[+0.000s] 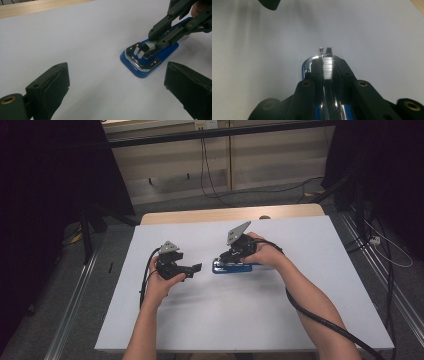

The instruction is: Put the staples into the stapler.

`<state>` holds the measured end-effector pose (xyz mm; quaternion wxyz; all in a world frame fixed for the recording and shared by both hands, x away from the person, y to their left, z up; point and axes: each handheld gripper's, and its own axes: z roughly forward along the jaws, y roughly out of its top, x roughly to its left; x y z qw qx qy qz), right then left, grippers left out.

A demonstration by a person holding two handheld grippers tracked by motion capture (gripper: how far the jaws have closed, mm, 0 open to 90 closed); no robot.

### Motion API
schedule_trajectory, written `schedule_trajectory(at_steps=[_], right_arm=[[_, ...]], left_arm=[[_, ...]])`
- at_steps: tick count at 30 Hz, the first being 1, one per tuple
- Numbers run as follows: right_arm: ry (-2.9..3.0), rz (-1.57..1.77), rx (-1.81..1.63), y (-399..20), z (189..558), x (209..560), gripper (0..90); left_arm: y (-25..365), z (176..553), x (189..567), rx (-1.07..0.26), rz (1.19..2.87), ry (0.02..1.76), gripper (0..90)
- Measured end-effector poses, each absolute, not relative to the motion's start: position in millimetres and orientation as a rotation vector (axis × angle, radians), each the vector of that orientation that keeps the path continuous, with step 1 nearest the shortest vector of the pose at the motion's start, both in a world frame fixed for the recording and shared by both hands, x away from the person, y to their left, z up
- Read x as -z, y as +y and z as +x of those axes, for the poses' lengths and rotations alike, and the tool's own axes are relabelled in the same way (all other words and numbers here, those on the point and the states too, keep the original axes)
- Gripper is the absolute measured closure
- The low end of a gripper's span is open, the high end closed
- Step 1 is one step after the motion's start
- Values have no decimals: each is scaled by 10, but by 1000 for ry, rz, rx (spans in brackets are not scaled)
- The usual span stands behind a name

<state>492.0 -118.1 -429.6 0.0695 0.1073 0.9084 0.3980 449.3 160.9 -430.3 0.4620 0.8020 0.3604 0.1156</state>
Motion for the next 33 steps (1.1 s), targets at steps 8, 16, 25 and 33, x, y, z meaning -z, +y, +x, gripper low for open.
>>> schedule_trajectory(at_steps=[8, 16, 25, 33], right_arm=[[2739, 305, -1215, -1188, 4939, 4296, 795], [2743, 302, -1219, -1175, 4953, 4322, 795], [2745, 302, -1218, -1152, 4960, 4326, 794], [2744, 297, -1212, -1127, 4963, 4324, 788]], left_arm=[[1604, 4494, 4307, -282, 1981, 883, 63], [1604, 4490, 4305, -278, 1970, 890, 63], [1600, 4494, 4309, -276, 1982, 884, 63], [1600, 4498, 4317, -279, 1987, 885, 63]])
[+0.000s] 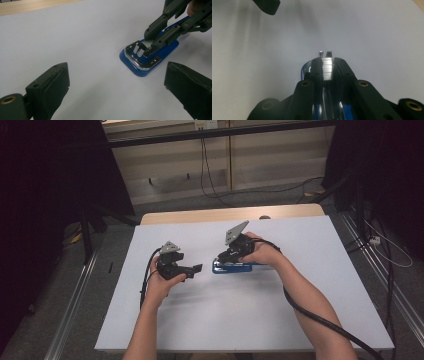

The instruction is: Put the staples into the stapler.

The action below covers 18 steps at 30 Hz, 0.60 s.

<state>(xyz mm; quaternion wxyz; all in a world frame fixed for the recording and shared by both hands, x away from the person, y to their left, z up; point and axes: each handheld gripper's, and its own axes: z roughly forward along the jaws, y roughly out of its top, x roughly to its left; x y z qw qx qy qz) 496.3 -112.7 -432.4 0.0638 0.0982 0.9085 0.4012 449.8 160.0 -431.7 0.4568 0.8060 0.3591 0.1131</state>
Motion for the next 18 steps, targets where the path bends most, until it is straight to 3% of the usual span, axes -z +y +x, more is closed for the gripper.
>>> schedule_trajectory(at_steps=[18], right_arm=[[2742, 308, -1200, -1102, 4954, 4339, 712]], left_arm=[[1602, 4500, 4318, -282, 1991, 881, 63]])
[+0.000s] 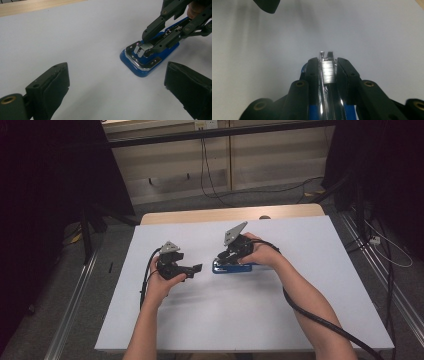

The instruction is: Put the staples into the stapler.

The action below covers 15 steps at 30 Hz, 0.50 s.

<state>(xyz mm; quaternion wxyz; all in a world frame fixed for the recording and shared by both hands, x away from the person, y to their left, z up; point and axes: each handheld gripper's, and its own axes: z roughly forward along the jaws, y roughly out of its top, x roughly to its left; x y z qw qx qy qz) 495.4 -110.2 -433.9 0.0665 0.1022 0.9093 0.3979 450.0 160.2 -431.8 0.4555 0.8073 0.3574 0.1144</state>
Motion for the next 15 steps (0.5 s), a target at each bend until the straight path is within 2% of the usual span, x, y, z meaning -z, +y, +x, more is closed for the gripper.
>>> schedule_trajectory(at_steps=[5, 15], right_arm=[[2719, 339, -1233, -1136, 4930, 4307, 666], [2656, 532, -1250, -1310, 4801, 4245, 423]], left_arm=[[1602, 4502, 4321, -282, 1987, 889, 62], [1568, 4506, 4332, -282, 1988, 878, 63]])
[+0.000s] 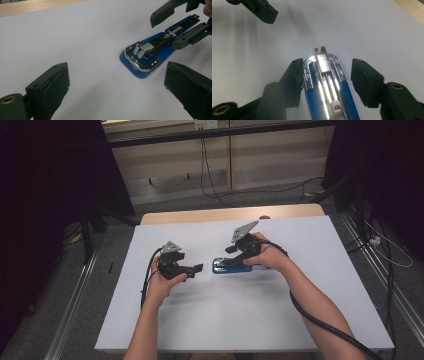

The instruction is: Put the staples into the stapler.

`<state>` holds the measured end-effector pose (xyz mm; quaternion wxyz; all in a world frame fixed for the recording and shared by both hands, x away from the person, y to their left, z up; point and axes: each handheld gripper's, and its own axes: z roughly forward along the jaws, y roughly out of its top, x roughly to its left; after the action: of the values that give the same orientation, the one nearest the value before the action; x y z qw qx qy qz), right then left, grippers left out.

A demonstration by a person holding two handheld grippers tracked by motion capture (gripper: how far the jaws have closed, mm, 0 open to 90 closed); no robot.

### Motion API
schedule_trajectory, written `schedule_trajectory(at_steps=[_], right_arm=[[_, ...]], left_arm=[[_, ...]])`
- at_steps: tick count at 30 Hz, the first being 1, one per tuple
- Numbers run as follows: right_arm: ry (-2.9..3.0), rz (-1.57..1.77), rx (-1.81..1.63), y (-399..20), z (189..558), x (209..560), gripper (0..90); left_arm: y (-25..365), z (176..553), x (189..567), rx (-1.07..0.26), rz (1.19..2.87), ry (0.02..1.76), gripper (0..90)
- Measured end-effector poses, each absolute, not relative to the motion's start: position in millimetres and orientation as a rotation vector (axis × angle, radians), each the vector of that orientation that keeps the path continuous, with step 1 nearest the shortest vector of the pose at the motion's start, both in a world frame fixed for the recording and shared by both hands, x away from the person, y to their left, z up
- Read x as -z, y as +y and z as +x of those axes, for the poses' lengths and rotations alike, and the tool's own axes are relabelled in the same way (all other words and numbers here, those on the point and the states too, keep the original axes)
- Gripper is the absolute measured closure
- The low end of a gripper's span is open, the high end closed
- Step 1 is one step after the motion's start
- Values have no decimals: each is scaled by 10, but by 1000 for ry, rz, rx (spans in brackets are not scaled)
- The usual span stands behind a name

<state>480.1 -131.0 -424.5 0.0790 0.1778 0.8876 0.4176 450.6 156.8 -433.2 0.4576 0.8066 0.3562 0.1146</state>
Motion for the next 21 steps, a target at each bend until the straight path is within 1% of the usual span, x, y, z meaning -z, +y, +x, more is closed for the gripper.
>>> schedule_trajectory(at_steps=[3, 5, 7, 16, 21], right_arm=[[2627, 574, -1240, -1369, 4756, 4230, 346], [2611, 628, -1254, -1408, 4733, 4218, 329], [2591, 653, -1240, -1440, 4706, 4202, 287], [2543, 741, -1224, -1567, 4605, 4156, 192], [2510, 786, -1226, -1663, 4551, 4143, 170]], left_arm=[[1561, 4507, 4334, -283, 1984, 876, 63], [1558, 4505, 4335, -281, 1978, 879, 63], [1560, 4503, 4330, -280, 1982, 877, 63], [1565, 4504, 4322, -285, 1980, 872, 63], [1561, 4495, 4315, -285, 1976, 875, 63]])
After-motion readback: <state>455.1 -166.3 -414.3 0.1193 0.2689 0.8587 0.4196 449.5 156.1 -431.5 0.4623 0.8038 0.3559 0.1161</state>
